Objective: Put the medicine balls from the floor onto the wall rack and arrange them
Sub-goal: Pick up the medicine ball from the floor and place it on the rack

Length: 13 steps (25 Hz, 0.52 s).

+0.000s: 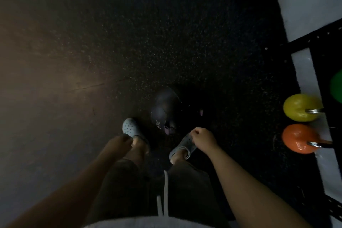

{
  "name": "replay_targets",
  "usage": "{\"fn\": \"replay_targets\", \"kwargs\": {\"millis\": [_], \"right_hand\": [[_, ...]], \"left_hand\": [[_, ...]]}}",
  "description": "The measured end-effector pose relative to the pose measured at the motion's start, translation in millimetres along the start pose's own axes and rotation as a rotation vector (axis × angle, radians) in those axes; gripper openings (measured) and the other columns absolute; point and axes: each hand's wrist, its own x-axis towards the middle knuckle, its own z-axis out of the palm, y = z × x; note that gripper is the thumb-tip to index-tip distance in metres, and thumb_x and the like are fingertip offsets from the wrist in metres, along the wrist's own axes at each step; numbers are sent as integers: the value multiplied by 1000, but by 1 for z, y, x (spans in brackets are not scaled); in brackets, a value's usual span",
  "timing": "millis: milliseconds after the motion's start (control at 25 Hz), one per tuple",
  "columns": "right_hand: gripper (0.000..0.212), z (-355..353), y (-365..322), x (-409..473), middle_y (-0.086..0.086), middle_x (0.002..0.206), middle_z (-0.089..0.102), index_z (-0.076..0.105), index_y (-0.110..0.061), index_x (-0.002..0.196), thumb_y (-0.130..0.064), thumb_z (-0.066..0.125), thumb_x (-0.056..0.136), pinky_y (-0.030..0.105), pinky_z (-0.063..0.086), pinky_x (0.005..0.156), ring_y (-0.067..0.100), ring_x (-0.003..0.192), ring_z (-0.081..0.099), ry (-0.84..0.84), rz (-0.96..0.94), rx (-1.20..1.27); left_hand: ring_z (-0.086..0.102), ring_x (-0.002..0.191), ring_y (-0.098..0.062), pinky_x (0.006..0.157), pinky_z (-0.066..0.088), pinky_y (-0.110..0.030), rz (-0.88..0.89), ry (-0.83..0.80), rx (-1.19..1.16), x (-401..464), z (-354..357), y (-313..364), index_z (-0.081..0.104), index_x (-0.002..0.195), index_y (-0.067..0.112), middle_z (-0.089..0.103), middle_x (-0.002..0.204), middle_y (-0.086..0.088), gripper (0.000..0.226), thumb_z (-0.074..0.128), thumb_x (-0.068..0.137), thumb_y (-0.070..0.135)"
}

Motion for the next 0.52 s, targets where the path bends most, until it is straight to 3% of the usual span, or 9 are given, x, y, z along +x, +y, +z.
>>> {"fn": "replay_targets", "kwargs": {"millis": [80, 160, 280, 360, 440, 520], "right_hand": [[32, -9, 17, 54, 18, 110, 69, 68, -8, 114, -28, 44, 105, 43, 50, 78, 35, 96, 65, 22, 49, 29], [32, -16, 28, 110, 18, 105, 66, 63, -6, 111, -29, 41, 107, 45, 48, 77, 32, 84, 60, 52, 113, 117], [38, -18, 43, 214, 9, 102, 61, 55, -15, 123, -45, 37, 107, 51, 54, 91, 22, 75, 53, 159, 240, 307], [56, -9, 52, 276, 11, 126, 61, 49, -18, 141, -58, 36, 103, 56, 50, 99, 26, 90, 58, 195, 308, 481], [73, -1, 53, 307, 9, 139, 56, 43, -26, 152, -72, 37, 95, 62, 42, 108, 34, 118, 56, 174, 355, 656], [77, 12, 51, 328, 6, 140, 56, 47, -33, 150, -79, 41, 88, 65, 38, 110, 35, 127, 52, 99, 356, 755]], "left_hand": [[68, 105, -30, 91, 54, -42, -12, 10, -56, 28, 34, 24, 70, 118, 14, 73, 114, -12, 28, 53, 106, 31], [68, 110, -33, 99, 55, -49, -71, 20, -174, 72, 58, 42, 70, 118, 12, 72, 119, -14, 29, 51, 106, 32], [66, 100, -32, 94, 56, -54, -200, 74, -439, 171, 85, 62, 67, 98, 13, 69, 118, -21, 30, 48, 108, 35], [63, 94, -31, 78, 57, -50, -247, 139, -669, 232, 99, 72, 66, 120, 8, 65, 129, -25, 47, 44, 107, 48], [64, 110, -36, 88, 56, -53, -338, 144, -905, 264, 105, 84, 55, 145, 12, 63, 136, -19, 70, 38, 102, 65], [61, 117, -37, 98, 52, -55, -379, 87, -1068, 285, 108, 97, 53, 148, 18, 63, 131, -11, 79, 36, 97, 75]]}}
